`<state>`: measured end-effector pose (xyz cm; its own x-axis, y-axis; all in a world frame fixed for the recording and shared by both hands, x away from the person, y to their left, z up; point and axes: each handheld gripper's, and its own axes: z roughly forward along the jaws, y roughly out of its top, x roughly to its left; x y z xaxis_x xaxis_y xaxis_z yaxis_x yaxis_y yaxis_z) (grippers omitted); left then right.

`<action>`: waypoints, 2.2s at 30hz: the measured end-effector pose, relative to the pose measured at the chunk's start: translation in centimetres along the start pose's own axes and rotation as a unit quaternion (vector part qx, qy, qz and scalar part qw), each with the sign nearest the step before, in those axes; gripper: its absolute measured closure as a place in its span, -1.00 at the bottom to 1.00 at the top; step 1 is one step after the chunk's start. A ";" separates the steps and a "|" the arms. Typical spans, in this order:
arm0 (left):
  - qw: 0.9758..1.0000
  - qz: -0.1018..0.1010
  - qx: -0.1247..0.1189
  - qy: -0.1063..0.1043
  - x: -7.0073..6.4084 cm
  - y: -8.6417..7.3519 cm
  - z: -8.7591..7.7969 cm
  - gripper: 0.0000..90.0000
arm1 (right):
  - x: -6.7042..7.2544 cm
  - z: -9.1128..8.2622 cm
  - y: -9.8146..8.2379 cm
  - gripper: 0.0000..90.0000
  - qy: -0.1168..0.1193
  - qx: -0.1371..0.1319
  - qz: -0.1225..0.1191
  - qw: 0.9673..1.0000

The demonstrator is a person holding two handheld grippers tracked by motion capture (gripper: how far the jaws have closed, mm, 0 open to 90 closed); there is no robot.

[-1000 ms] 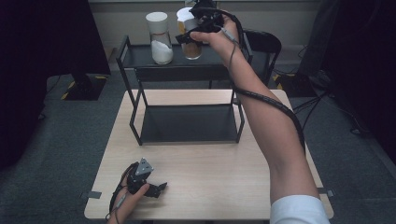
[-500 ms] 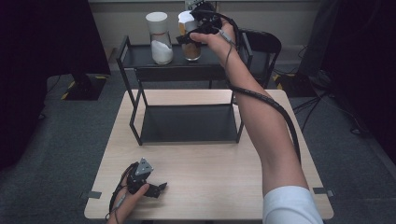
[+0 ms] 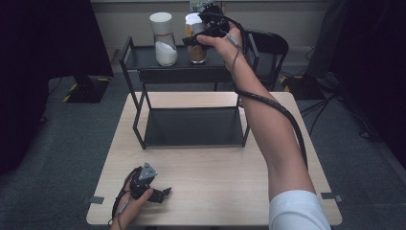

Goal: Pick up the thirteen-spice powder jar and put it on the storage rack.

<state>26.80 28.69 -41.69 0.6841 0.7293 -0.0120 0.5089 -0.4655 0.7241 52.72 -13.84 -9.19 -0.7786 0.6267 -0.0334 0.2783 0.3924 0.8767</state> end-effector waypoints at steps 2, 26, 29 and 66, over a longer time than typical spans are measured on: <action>1.000 0.000 0.000 0.000 0.0 0.0 0.0 -1.00 | 0.1 0.0 -0.1 -0.34 -0.002 -0.001 0.001 1.000; 1.000 0.000 0.000 -0.001 0.0 0.0 0.0 -1.00 | 1.6 -3.0 -1.7 -0.99 -0.030 -0.016 0.011 0.999; 1.000 0.000 0.000 -0.001 0.0 0.0 0.0 -1.00 | 2.0 -3.4 -2.1 -0.99 -0.031 -0.016 0.010 0.999; 1.000 0.001 0.000 -0.001 0.0 0.0 0.0 -1.00 | 6.7 -6.0 -8.6 -1.00 -0.015 -0.038 0.005 0.999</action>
<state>26.82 28.74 -41.70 0.6860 0.7275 -0.0118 0.5074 -0.4667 0.7244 41.75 -17.10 -14.04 -0.7578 0.6513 -0.0382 0.2413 0.3342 0.9111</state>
